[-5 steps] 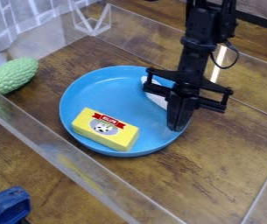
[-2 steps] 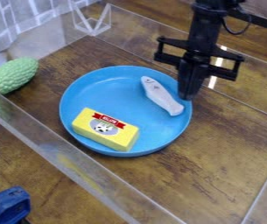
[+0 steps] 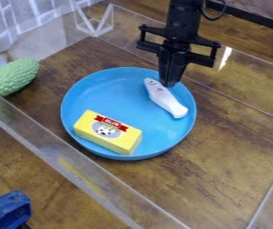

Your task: Put the white object in the blue tray

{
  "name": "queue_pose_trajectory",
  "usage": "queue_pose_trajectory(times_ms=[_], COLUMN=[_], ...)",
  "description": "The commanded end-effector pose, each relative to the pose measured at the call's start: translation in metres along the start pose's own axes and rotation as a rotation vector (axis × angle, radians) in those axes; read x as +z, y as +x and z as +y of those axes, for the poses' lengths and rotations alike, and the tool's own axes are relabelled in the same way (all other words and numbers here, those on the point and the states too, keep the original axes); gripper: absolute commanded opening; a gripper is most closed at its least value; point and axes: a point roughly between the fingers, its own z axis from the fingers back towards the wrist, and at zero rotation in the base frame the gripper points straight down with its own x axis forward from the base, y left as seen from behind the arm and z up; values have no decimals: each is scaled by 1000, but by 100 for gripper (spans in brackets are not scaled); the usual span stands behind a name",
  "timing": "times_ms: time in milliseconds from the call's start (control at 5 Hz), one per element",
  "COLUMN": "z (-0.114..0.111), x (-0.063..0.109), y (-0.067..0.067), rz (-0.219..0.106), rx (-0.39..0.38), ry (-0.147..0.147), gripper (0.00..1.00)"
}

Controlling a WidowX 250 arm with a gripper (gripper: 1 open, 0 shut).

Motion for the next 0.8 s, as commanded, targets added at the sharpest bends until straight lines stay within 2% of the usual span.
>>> queue_pose_trajectory(times_ms=[0,400,600], z=[1,-15,-12], x=[29,19,16], y=[-1,-2,-4], rz=[-85,-102,-110], rx=[12,2,9], ry=[-10,-3,1], gripper=[0,0,0])
